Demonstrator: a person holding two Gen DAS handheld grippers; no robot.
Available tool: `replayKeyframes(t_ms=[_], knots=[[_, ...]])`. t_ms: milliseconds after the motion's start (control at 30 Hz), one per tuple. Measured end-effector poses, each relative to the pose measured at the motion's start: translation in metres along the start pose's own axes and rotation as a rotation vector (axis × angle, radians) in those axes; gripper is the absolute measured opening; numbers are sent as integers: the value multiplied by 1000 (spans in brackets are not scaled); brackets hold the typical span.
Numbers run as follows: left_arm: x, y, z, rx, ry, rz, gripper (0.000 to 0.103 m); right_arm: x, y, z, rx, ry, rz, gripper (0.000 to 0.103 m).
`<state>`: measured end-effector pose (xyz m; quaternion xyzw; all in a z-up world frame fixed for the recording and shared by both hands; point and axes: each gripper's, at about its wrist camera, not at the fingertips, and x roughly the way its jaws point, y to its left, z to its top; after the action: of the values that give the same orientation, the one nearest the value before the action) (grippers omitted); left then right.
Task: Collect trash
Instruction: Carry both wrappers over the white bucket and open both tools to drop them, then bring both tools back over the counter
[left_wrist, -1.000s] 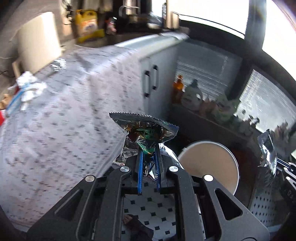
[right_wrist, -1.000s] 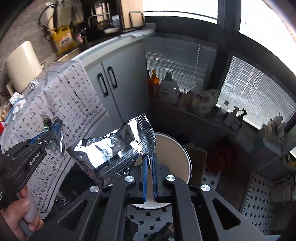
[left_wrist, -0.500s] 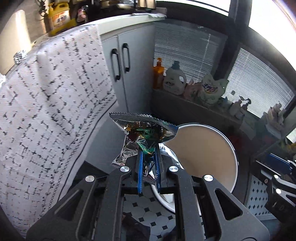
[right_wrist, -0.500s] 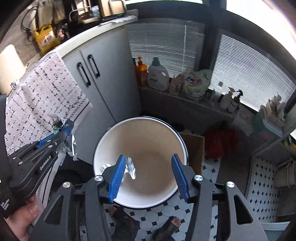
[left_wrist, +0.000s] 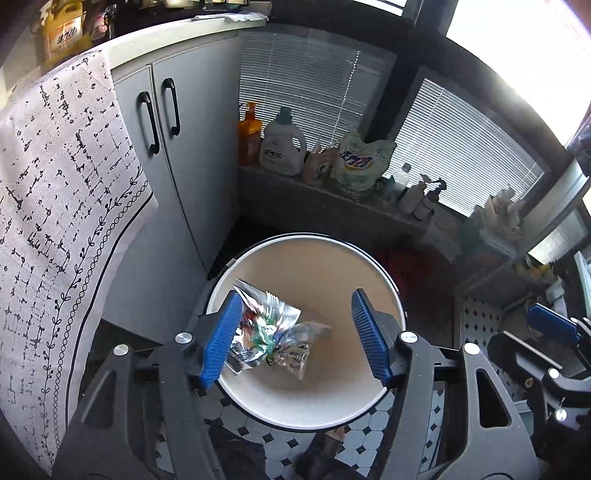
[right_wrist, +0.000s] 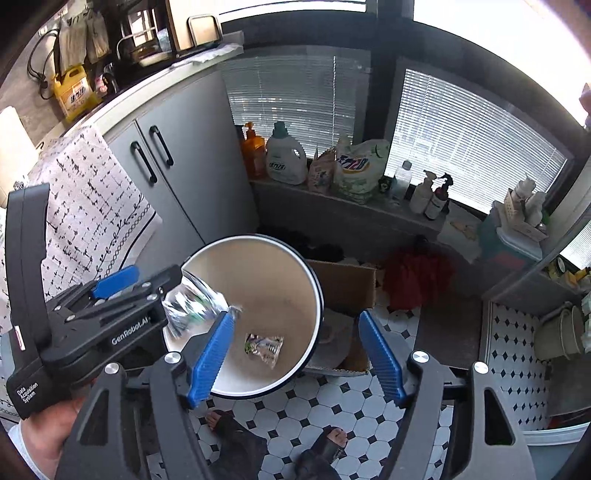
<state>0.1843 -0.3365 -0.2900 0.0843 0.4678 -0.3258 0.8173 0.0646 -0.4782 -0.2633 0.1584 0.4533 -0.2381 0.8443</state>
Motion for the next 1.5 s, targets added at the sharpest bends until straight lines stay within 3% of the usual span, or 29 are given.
replayKeyframes(t_ms=[300,700,967,1200,1500], knots=[[-58,27,5,-85,-85,107,70,-33,8,15,-53,-58,68,79],[-194,109,3,-243,-284,348,78,-92,83,43,-240,-202,302,86],[-272,142,-6,-297,-390,498,84,-119,133,50,-321,-231,430,91],[-318,175,-20,-339,-437,572,89,-143,188,54,-398,-277,515,95],[-338,238,-23,-420,-453,598,89,-159,259,62,-449,-284,551,95]])
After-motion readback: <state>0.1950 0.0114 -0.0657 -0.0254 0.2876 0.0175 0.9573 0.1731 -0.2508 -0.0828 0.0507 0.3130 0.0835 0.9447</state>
